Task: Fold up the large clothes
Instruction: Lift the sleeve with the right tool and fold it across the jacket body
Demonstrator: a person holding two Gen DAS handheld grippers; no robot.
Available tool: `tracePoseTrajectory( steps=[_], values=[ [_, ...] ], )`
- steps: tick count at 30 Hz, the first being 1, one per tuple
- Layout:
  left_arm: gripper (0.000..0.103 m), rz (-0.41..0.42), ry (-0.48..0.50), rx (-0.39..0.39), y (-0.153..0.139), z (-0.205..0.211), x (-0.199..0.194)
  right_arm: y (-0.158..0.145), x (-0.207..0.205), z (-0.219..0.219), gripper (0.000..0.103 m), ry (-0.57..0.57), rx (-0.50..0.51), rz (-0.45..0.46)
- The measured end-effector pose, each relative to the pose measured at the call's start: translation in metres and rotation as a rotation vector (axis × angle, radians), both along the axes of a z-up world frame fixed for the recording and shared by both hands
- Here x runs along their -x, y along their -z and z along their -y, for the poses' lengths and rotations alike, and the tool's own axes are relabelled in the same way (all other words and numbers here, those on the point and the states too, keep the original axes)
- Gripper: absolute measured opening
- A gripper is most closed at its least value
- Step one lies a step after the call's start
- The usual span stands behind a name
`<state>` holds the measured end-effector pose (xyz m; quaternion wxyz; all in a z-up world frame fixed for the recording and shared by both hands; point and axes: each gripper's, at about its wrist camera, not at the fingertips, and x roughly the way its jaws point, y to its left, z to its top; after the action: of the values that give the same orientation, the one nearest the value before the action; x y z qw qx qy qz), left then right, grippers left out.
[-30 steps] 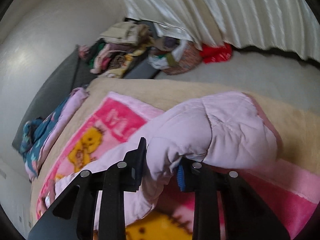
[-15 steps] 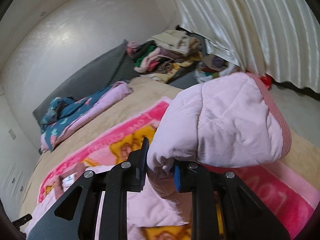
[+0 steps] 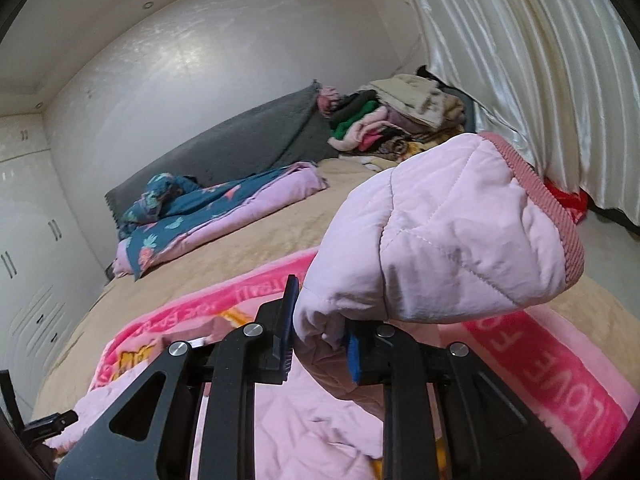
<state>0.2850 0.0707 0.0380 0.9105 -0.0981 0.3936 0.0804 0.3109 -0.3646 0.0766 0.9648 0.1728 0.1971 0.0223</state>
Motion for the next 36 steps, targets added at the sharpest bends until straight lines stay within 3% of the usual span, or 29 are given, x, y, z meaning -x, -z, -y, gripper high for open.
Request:
tracePoseTrajectory(
  steps=[20,36],
  values=[
    [0.095,0.043,-0.062,0.117,-0.001,-0.051,0.010,-0.024,-0.013,-0.108,0.019,-0.208,0.092,0.053],
    [0.095,0.089,-0.068,0.232,-0.006,-0.065,-0.007,-0.003,-0.021,-0.217,0.019,-0.390,0.173,0.029]
  ],
)
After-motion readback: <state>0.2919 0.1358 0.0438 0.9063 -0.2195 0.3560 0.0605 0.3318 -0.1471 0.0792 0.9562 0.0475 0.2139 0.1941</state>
